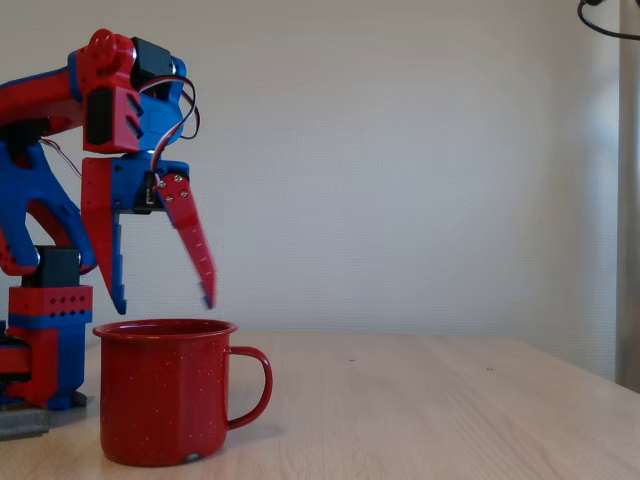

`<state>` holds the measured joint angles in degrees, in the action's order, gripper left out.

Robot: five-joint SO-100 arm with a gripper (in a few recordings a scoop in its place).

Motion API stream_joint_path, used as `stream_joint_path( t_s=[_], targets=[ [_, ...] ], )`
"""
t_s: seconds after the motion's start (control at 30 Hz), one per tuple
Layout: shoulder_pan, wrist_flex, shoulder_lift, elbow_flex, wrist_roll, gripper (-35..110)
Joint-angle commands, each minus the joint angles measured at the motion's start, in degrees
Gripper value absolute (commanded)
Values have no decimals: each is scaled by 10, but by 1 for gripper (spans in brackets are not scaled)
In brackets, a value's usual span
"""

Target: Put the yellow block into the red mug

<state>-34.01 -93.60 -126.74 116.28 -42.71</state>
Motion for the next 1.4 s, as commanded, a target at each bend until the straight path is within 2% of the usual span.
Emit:
stream_joint_path(
  t_s=[0.0, 0.23, 0.47, 0.53, 0.63, 0.93, 1.37],
  targets=[
    [-12, -1, -25, -5, -8, 38],
    [-15, 0, -26, -6, -10, 43],
    [-16, 3, -26, -11, -5, 42],
    [-13, 3, -26, -20, 2, 34],
    [-6, 4, -26, -38, 19, 0],
    [19, 11, -25, -71, 84, 0],
    [91, 70, -13, -120, 280, 0]
  ],
)
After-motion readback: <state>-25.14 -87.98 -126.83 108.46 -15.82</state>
